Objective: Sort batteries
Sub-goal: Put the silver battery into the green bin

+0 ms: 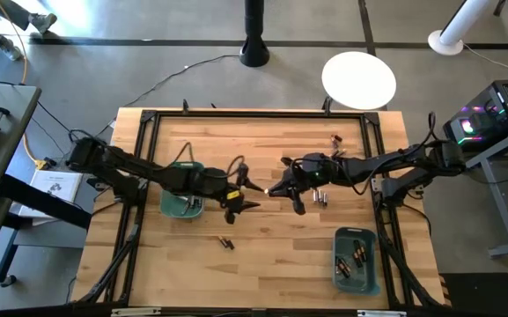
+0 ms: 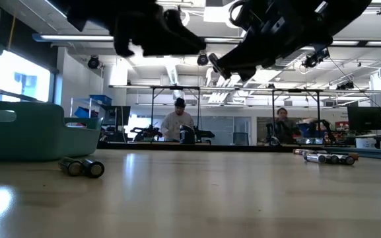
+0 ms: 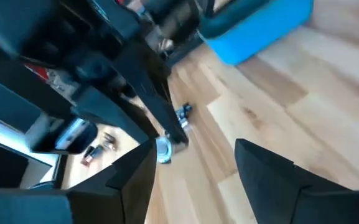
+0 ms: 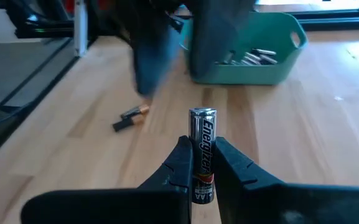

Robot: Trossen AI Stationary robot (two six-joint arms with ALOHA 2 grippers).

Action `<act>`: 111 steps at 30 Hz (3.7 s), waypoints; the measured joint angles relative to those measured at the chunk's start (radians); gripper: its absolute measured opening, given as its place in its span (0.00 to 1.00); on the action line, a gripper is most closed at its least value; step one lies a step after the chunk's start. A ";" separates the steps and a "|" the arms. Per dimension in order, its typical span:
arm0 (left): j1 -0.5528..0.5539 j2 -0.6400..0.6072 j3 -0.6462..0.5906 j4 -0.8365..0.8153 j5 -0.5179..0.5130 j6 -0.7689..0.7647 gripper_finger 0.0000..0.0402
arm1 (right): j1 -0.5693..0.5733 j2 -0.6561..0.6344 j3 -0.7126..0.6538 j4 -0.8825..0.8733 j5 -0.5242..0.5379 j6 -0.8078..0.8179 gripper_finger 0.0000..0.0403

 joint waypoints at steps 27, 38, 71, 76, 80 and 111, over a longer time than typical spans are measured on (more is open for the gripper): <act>0.037 0.137 0.095 0.011 0.017 0.042 0.16 | 0.000 0.000 0.001 -0.033 -0.058 -0.019 0.06; 0.006 0.137 0.095 0.001 -0.025 -0.027 0.10 | -0.002 0.000 0.001 -0.049 -0.005 0.065 0.22; -0.154 -0.364 -0.093 -1.333 -0.190 -1.327 0.10 | -0.050 0.000 0.001 -0.126 0.310 0.071 0.46; -0.091 -0.345 -0.136 -1.242 -0.183 -1.268 0.10 | -0.050 0.000 0.001 -0.126 0.305 0.072 0.46; -0.040 -0.333 -0.148 -1.192 -0.141 -1.214 0.11 | -0.050 0.000 0.001 -0.126 0.303 0.079 0.46; 0.047 -0.408 -0.074 -0.884 -0.468 -0.970 0.47 | -0.095 -0.144 0.002 -0.640 0.399 0.521 0.46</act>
